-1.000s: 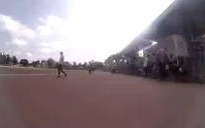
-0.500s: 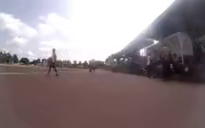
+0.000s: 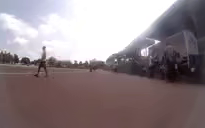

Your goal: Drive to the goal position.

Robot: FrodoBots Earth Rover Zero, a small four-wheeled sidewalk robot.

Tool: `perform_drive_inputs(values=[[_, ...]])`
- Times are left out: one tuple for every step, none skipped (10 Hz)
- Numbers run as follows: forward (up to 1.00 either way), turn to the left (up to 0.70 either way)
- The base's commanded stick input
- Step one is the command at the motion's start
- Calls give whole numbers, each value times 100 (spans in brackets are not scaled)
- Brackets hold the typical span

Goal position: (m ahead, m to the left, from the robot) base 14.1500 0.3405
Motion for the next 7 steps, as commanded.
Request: perform_drive_inputs(values=[[70,0],[70,0],[70,0],[70,0],[70,0],[70,0],[70,0]])
